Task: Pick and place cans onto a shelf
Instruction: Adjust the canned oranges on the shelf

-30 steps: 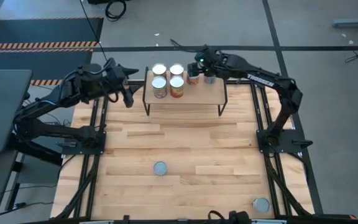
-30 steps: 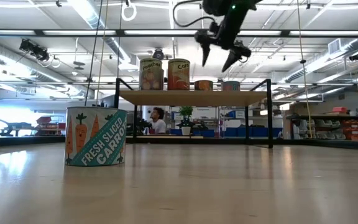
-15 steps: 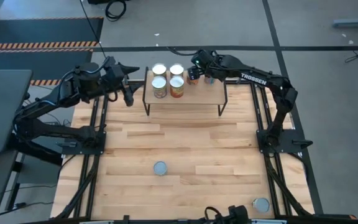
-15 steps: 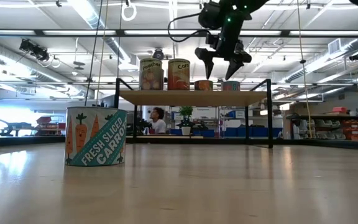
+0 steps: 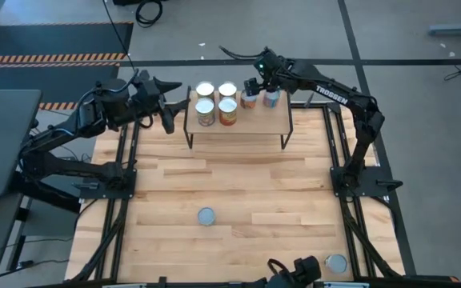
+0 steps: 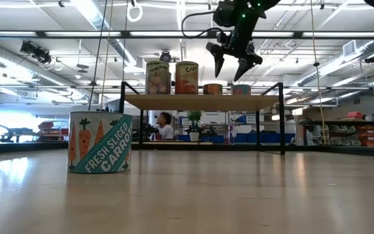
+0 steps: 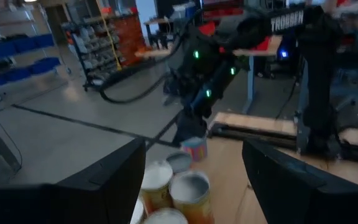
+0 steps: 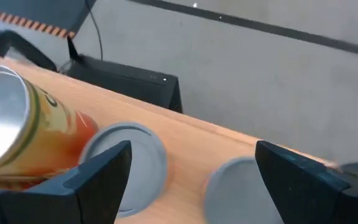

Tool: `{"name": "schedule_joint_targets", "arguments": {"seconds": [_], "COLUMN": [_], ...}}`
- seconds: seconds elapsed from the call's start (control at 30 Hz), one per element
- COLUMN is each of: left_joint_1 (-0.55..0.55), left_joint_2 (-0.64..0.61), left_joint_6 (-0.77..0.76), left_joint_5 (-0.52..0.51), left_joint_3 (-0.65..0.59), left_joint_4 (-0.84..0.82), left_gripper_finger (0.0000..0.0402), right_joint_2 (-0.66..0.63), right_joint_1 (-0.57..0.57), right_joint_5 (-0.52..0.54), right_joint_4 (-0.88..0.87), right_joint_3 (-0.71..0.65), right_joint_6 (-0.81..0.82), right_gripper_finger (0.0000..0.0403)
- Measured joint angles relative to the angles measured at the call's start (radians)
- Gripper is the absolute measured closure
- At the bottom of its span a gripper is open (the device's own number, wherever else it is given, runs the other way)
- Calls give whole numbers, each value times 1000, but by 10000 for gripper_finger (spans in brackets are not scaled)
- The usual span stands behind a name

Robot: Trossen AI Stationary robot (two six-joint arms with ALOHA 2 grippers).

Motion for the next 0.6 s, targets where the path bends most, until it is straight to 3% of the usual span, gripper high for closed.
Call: {"name": "schedule_joint_targets", "arguments": {"seconds": [0.23, 0.33, 0.43, 0.6], "left_joint_1": [0, 15, 26, 30], "left_joint_2": [20, 25, 28, 21], "left_joint_6": [-11, -38, -85, -111], "left_joint_5": [-4, -6, -9, -9], "left_joint_3": [1, 1, 1, 0], "left_joint_4": [37, 48, 52, 84], "left_gripper_finger": [127, 127, 127, 127], "right_joint_2": [0, 0, 2, 31], "right_joint_1": [12, 17, 10, -13], "right_joint_5": [-93, -121, -168, -237], "right_joint_4": [34, 40, 57, 74], "right_joint_3": [28, 29, 28, 23], "right_joint_6": [-237, -379, -550, -716], "right_gripper_finger": [59, 79, 124, 241]}}
